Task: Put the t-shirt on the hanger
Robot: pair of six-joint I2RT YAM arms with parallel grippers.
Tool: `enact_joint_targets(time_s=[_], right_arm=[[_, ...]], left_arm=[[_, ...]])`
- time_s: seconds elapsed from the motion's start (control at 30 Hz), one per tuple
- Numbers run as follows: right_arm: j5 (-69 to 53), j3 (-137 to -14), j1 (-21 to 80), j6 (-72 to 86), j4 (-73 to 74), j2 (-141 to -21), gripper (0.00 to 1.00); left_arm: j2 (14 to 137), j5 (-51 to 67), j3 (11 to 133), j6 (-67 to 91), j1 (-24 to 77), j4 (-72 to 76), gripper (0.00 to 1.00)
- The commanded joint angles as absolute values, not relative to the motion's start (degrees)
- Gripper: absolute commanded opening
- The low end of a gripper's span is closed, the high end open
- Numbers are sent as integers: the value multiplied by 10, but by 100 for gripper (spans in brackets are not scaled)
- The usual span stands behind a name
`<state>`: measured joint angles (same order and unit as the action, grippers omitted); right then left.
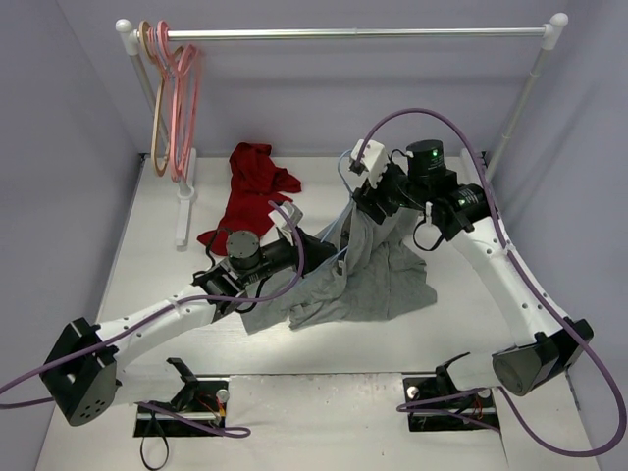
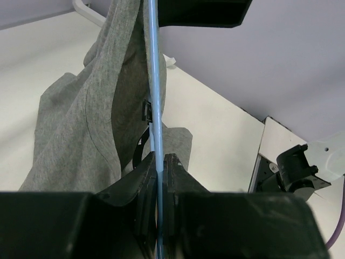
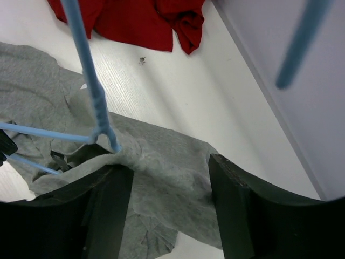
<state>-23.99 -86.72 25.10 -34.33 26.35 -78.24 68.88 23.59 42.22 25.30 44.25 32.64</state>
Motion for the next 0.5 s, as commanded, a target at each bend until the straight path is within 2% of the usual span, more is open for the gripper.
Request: enact_joint_targets(time_s=[0.0, 0.03, 0.07, 0.13, 0.17, 0.3, 0.33, 0.37, 0.4, 0.43, 0.47], right_arm=[[-274, -864, 250, -359, 215, -780, 56], [-276, -863, 250, -359, 214, -780, 53], [-284, -861, 250, -360, 209, -776, 45], [-289, -859, 250, -359, 200, -772, 34], [-291, -858, 250, -358, 190, -765, 23], [-266, -844, 250, -364, 175, -742, 0], [-254, -838, 250, -370, 172, -736, 0], [-242, -831, 250, -374, 162, -723, 0], [-222, -815, 250, -378, 156, -715, 0], [-209, -804, 250, -380, 146, -707, 0], [-197, -793, 250, -380, 122, -688, 0]], left_arm=[[665, 262, 478, 235, 442, 366, 0], [669, 265, 481, 235, 442, 363, 0], [670, 268, 484, 233, 443, 360, 0], [675, 274, 492, 232, 442, 349, 0], [678, 275, 495, 226, 442, 344, 0], [686, 247, 524, 193, 442, 259, 1], [688, 223, 539, 186, 442, 241, 7], [687, 206, 545, 172, 442, 227, 17], [687, 188, 551, 165, 441, 202, 31], [688, 171, 559, 158, 441, 186, 38], [688, 135, 578, 142, 441, 171, 49]])
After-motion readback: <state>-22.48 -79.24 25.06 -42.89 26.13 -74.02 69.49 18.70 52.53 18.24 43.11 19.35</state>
